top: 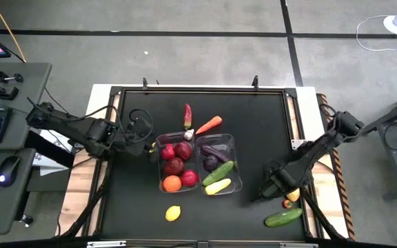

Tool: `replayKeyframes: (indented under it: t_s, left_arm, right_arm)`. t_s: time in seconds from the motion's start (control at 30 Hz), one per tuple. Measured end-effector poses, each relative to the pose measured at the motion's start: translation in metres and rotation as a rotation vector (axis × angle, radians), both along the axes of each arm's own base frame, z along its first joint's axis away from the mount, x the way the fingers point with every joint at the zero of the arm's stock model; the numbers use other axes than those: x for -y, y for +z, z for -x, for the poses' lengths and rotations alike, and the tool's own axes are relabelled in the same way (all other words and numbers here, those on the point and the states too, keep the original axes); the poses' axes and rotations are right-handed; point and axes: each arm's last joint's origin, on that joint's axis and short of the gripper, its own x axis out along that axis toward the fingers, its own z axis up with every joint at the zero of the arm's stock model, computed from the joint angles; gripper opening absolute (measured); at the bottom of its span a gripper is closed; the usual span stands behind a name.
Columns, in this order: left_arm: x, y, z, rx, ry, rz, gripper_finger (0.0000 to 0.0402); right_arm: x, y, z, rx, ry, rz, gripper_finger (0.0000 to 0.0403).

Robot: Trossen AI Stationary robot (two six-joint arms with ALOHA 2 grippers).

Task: Sort produce into baskets
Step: Put the right lemon into the left transparent bin

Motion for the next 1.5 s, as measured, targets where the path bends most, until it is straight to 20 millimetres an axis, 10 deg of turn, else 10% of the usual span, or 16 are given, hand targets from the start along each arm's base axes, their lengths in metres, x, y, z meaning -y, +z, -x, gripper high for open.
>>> replayKeyframes:
  t_s: [0.47,0.7,0.9,1.17,1.5]
  left_arm:
    - [0.001,0.0,0.0,-0.009,-0.019,0.023,0.0397]
    - [0.001,-0.001,0.0,-0.013,-0.018,0.019,0.0397]
    - [0.001,-0.001,0.0,-0.013,-0.018,0.018,0.0397]
    - [0.001,-0.001,0.0,-0.013,-0.018,0.018,0.0397]
    - [0.001,-0.001,0.0,-0.013,-0.018,0.018,0.0397]
  right_arm:
    - [0.007,-0.038,0.014,-0.018,-0.086,-0.034,0.0333]
    - [-0.001,-0.017,0.002,0.044,-0.039,-0.01,0.0197]
    - [-0.003,0.031,-0.015,0.142,0.015,0.125,0.0195]
    - [0.015,0.105,-0.076,0.792,0.075,0.478,0.0223]
    - [0.044,0.122,-0.199,1.579,0.43,0.39,0.0219]
